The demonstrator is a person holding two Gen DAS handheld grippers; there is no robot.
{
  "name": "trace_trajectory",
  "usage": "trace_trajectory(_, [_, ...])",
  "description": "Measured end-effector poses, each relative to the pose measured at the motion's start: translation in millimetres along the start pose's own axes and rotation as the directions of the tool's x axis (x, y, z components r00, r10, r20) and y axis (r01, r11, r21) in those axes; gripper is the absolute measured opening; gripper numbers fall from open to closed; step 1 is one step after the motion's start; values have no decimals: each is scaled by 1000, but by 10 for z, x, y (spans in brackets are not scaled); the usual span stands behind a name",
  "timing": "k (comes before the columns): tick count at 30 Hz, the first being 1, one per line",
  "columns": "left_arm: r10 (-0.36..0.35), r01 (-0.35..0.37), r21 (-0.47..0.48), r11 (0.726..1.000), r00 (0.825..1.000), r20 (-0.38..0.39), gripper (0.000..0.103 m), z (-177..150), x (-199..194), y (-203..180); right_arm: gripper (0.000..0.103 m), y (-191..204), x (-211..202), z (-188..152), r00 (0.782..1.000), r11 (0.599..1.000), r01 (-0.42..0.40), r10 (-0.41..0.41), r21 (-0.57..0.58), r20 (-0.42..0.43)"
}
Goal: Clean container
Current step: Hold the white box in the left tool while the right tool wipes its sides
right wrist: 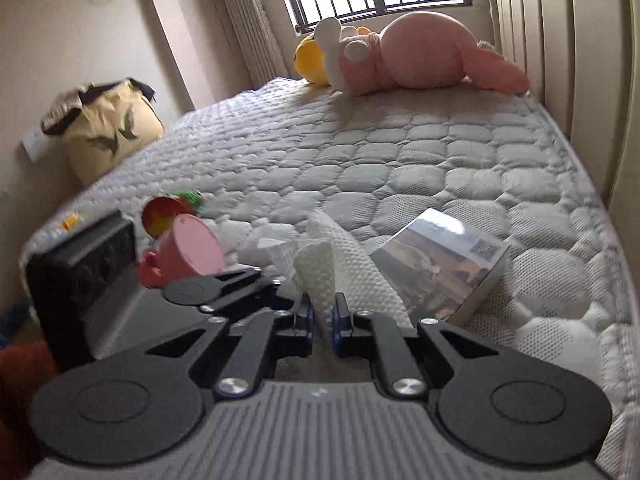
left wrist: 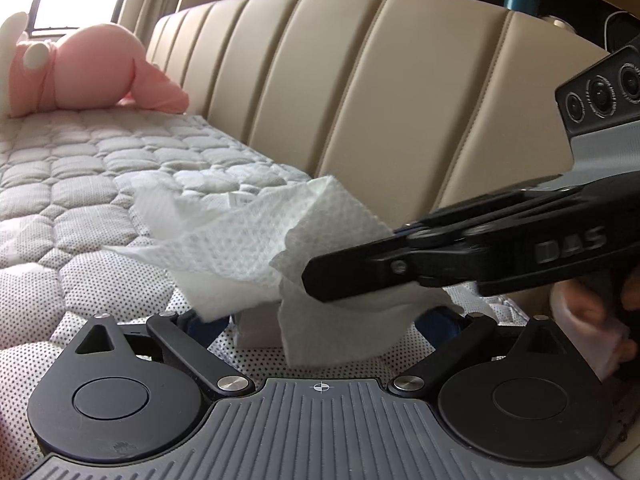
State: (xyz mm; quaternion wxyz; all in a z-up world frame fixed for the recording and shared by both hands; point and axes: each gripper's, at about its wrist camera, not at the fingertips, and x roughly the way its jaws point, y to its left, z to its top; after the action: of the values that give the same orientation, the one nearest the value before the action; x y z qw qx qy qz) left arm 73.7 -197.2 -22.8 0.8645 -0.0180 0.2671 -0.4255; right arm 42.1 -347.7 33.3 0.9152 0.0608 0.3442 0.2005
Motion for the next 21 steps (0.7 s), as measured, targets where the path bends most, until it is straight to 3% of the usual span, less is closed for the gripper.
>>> trace_trajectory(3, [0,0,-6,1000,1000,-1,101,-8,6,3,17,-106,34,10,997,997,77,-77,-2,15])
trace_trajectory(5, [-3,3,-11,1000,1000,-2,101,-15,0,11,44,-110,22,-4,992,992,122,-120,-37,45])
trace_trajectory(9, [-9,9,-26,1000,1000,-11,101,-18,18,34,58,-16,4,-8,977,968,199,-183,-154,109])
trace_trajectory(11, [-10,10,-29,1000,1000,-8,101,-18,15,37,77,29,10,9,959,942,263,-232,-208,162])
trace_trajectory(14, [-16,16,-28,999,1000,-9,101,-31,4,98,93,18,89,47,932,902,350,-306,-253,196])
trace_trajectory(16, [-20,19,-36,999,1000,-10,102,-34,-1,103,93,-94,161,70,941,920,329,-301,-214,155])
trace_trajectory(18, [-24,23,-46,999,1000,-11,102,-37,1,118,88,-253,200,66,963,958,258,-246,-123,108])
trace_trajectory(19, [-26,25,-51,998,1000,-11,102,-35,7,130,78,-315,211,58,971,970,228,-221,-84,91])
trace_trajectory(20, [-28,27,-56,998,1000,-12,102,-36,5,135,62,-370,217,51,977,979,200,-196,-47,78])
trace_trajectory(21, [-30,29,-60,998,999,-12,102,-38,2,141,56,-404,209,45,980,982,186,-183,-21,78])
